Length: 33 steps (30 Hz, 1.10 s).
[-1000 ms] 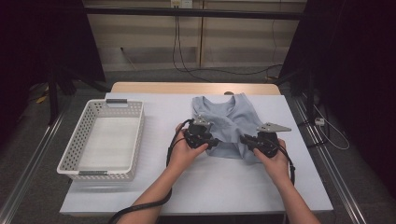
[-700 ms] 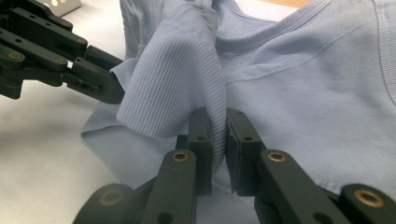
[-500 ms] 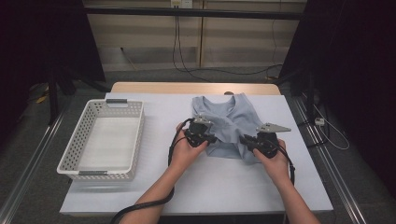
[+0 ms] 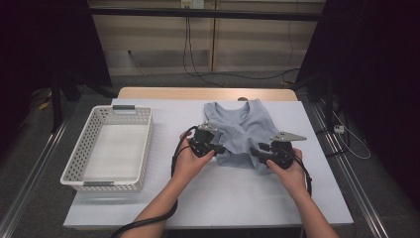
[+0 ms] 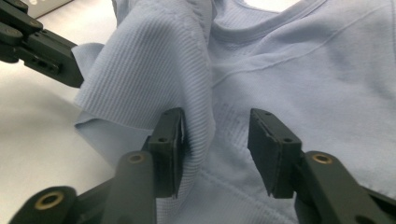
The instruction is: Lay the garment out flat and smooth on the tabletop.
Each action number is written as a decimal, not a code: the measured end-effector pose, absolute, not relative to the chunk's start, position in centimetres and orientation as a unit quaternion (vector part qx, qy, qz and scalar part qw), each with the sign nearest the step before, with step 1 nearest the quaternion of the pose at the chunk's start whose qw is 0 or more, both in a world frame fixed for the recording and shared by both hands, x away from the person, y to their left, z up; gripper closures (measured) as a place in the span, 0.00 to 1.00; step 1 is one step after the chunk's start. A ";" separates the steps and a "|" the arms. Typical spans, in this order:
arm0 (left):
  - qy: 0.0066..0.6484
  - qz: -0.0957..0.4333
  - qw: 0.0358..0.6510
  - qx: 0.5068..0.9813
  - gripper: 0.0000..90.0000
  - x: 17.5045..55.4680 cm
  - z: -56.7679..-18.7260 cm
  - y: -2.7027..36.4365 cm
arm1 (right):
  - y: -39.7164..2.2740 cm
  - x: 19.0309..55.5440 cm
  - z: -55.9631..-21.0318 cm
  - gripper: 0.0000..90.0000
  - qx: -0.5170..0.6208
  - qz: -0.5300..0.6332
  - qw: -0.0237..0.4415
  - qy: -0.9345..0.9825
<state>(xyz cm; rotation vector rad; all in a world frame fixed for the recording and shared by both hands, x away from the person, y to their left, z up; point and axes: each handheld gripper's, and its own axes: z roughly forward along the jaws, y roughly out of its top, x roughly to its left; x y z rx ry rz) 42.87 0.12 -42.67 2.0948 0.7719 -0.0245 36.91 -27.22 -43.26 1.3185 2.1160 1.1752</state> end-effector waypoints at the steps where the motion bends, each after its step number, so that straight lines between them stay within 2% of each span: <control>1: 0.311 -0.010 0.439 0.843 0.99 42.8 -42.6 0.3 | -27.2 36.9 -43.3 0.53 0.470 0.418 0.192 0.753; 7: 0.314 -0.013 0.439 0.842 0.99 42.5 -42.2 1.1 | -27.1 36.7 -43.3 0.41 0.467 0.421 0.177 0.757; 11: 0.317 -0.015 0.441 0.839 0.99 42.3 -42.0 1.6 | -26.9 36.5 -43.4 0.27 0.462 0.421 0.158 0.765; 15: 0.318 -0.013 0.441 0.839 0.99 42.0 -41.8 2.2 | -26.6 36.1 -43.4 0.22 0.455 0.421 0.157 0.769; 29: 0.325 -0.002 0.436 0.839 1.00 41.1 -41.4 4.4 | -28.0 35.1 -42.9 0.20 0.468 0.424 0.169 0.757; 33: 0.329 -0.001 0.434 0.838 1.00 40.9 -41.3 5.0 | -28.8 34.8 -42.6 0.24 0.474 0.422 0.183 0.751</control>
